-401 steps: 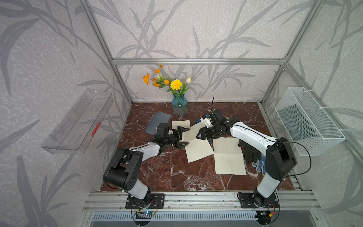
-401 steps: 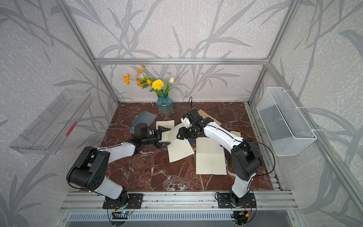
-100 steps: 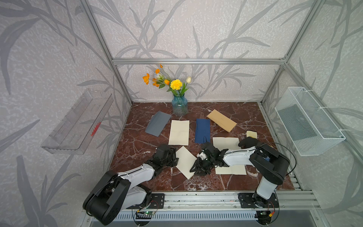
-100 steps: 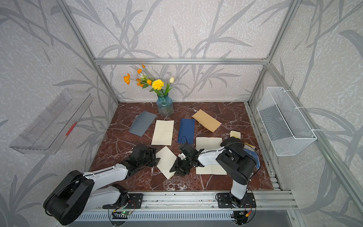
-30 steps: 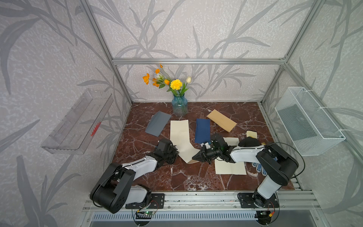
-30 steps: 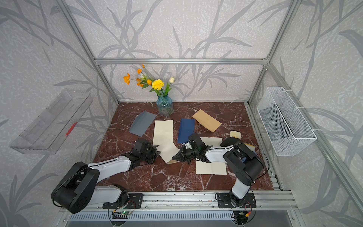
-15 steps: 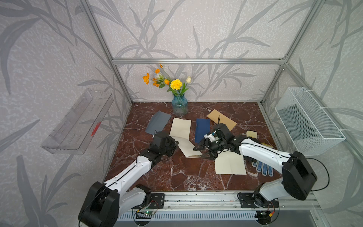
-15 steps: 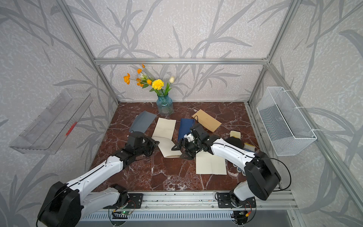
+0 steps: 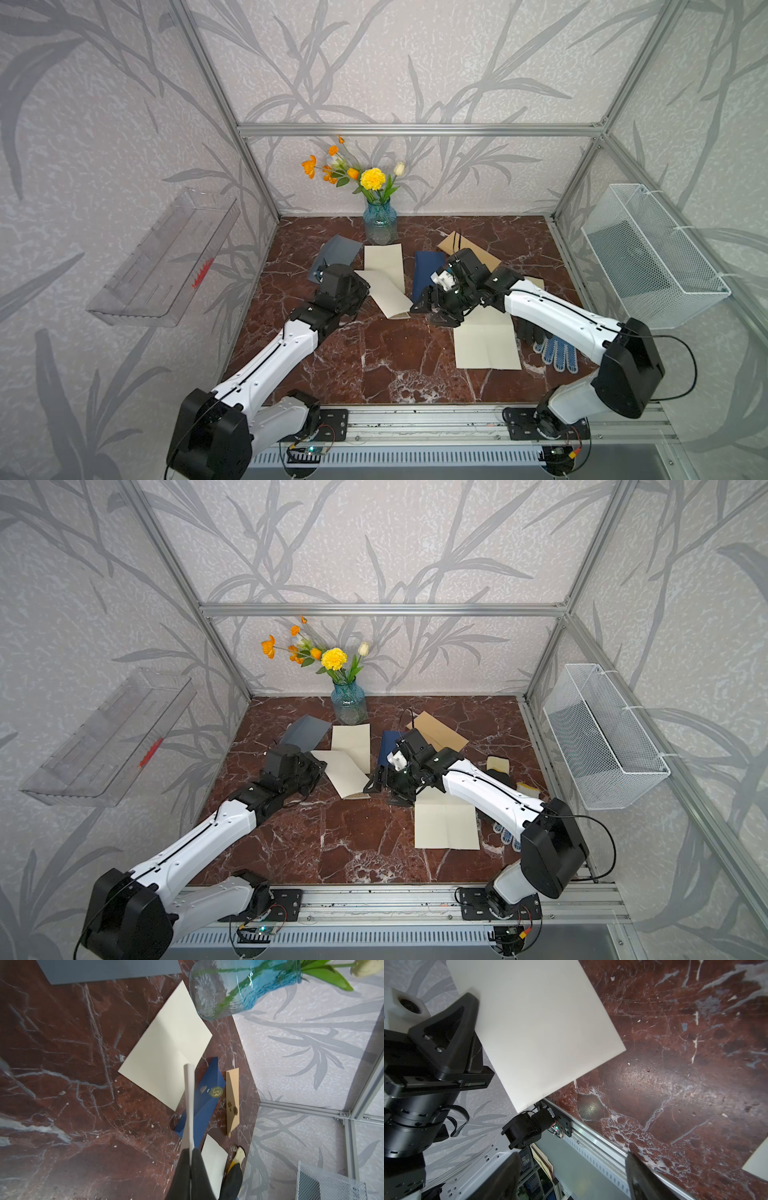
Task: Fold the letter paper in half and place it into the envelope
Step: Pick up the letter paper from the center of the board, then adjust the letter paper.
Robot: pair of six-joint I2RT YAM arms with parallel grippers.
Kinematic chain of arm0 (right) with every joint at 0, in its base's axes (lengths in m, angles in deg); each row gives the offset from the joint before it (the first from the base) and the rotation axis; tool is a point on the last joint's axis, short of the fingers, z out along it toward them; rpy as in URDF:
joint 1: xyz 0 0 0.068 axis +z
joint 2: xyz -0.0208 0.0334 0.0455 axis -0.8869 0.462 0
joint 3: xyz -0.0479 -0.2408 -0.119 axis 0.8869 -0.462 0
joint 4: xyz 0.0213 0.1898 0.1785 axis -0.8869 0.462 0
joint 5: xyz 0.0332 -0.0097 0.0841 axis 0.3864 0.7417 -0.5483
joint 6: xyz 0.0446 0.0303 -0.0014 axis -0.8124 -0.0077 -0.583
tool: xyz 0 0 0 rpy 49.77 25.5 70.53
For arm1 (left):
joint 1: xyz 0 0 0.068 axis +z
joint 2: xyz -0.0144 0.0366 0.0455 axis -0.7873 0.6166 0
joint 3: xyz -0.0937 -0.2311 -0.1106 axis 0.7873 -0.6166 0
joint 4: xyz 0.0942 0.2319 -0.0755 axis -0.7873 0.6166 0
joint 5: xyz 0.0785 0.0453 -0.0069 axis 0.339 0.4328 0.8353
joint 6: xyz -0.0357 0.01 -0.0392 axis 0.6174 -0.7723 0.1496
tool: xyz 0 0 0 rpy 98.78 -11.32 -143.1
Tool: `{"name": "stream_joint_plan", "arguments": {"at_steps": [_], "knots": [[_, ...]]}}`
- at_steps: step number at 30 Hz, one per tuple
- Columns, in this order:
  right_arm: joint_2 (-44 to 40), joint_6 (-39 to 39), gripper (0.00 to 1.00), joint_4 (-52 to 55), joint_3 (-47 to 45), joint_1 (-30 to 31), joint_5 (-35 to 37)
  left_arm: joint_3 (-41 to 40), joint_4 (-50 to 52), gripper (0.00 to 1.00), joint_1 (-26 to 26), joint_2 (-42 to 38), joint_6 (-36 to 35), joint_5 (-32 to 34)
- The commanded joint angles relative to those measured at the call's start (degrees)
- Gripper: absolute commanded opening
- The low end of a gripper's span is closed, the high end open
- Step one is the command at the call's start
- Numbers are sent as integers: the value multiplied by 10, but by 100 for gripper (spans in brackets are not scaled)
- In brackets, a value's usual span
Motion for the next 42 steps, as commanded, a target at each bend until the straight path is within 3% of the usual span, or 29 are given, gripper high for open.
{"name": "stream_joint_plan", "arguments": {"at_steps": [1, 8, 10, 13, 17, 23, 28, 34, 38, 42], "knots": [[12, -66, 79, -79, -4, 3, -18, -9, -66, 0, 4, -2, -9, 50], [26, -191, 82, -244, -55, -1, -37, -26, -157, 0, 4, 12, 16, 46], [33, -201, 83, -274, -62, -9, -43, -22, -170, 0, 15, 22, 14, 7], [33, -166, 85, -250, -47, -27, -45, -12, -157, 0, 44, 30, 2, -79], [36, -94, 88, -189, -28, -63, -67, -32, -141, 0, 71, 4, -8, -126], [74, -51, 91, -266, -49, -110, -158, -70, -191, 0, 90, -3, -13, -220], [106, 11, 92, -225, 2, -109, -189, -67, -204, 0, 90, 12, -29, -308], [127, 84, 93, -117, 43, -110, -175, -64, -196, 0, 91, 15, -44, -328], [100, -14, 92, -174, 2, -109, -160, -70, -185, 0, 91, 3, -27, -263], [56, -216, 92, -357, -85, -102, -143, -79, -203, 0, 91, -3, 11, -183]]}}
